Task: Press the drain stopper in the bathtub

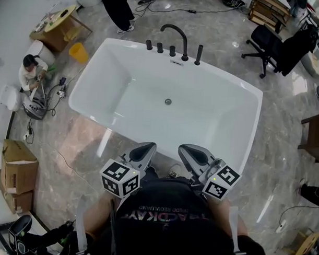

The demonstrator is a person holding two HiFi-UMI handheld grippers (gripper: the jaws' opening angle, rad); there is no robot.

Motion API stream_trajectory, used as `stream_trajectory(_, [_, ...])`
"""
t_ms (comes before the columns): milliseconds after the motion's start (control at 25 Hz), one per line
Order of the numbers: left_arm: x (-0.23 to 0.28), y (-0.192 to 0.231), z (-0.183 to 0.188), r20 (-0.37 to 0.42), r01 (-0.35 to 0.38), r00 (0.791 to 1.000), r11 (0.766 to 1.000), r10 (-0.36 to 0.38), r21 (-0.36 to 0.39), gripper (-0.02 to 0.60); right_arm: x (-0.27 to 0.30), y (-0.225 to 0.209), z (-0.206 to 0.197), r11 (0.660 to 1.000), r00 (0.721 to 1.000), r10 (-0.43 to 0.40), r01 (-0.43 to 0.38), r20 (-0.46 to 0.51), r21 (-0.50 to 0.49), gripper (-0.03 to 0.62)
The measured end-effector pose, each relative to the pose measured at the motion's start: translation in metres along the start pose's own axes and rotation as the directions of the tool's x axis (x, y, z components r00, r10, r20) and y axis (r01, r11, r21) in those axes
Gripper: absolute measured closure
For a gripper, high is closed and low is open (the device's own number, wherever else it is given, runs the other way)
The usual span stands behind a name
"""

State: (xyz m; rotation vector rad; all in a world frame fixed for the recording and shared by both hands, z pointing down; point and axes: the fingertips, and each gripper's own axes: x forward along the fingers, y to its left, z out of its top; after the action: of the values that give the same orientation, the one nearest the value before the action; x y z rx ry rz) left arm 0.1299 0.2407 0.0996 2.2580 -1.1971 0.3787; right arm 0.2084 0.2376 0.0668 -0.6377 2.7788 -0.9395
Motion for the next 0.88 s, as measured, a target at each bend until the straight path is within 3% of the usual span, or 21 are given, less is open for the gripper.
stream_trajectory(440, [-0.002, 0.005, 0.017, 0.017, -0.025, 1.000, 0.999, 0.025, 0.030, 0.577, 0.001, -0.005, 0.014, 1.000, 0.999, 0.011, -0.010, 0.048, -0.005, 0.582])
stream_trajectory(880, [0.008, 0.001, 0.021, -0.015, 0.003, 1.000, 0.999, -0.002, 0.054, 0.577, -0.013, -0.018, 0.013, 0.999, 0.996, -0.041, 0.040, 0.075, 0.018, 0.582])
